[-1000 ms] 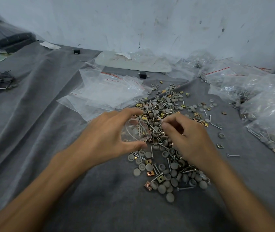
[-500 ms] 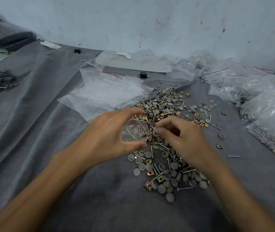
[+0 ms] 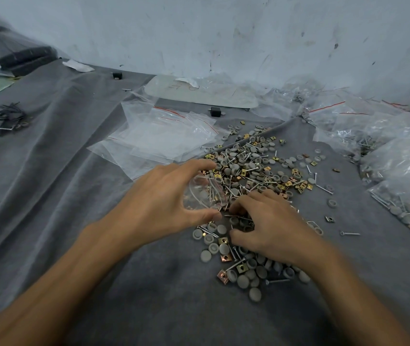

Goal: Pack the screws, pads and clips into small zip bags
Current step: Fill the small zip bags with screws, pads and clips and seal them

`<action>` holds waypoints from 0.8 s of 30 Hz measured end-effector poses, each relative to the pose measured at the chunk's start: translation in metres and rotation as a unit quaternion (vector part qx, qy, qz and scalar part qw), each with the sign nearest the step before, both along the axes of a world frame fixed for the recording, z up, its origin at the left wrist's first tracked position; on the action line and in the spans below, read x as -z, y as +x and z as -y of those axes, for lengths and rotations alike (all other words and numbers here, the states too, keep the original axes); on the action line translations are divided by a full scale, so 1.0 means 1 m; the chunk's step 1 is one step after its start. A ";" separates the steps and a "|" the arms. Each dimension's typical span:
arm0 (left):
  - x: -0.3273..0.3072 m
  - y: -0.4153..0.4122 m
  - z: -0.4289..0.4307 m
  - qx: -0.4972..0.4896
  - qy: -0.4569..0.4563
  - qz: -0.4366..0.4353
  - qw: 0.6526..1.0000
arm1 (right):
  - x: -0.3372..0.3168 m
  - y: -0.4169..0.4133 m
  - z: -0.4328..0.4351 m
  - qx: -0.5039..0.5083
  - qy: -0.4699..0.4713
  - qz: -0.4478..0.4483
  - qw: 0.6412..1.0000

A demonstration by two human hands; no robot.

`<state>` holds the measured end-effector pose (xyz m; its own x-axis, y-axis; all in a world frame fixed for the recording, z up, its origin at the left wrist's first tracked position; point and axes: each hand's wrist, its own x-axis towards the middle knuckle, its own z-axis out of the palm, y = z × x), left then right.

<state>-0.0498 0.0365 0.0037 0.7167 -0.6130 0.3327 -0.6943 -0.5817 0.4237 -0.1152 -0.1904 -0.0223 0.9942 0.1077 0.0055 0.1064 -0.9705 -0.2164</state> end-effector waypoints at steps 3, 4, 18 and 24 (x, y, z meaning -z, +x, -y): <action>0.001 0.001 0.000 0.001 0.000 0.000 1.000 | 0.000 0.003 -0.007 0.007 -0.009 0.023 1.000; 0.001 0.001 0.000 0.001 -0.001 0.001 1.000 | 0.000 0.004 -0.008 0.005 -0.001 0.022 1.000; 0.000 0.003 -0.001 0.005 -0.007 -0.002 1.000 | -0.007 0.001 -0.005 -0.004 -0.032 -0.017 0.999; 0.001 0.003 -0.001 0.005 -0.007 0.001 1.000 | -0.006 -0.003 -0.014 -0.011 -0.064 0.008 0.998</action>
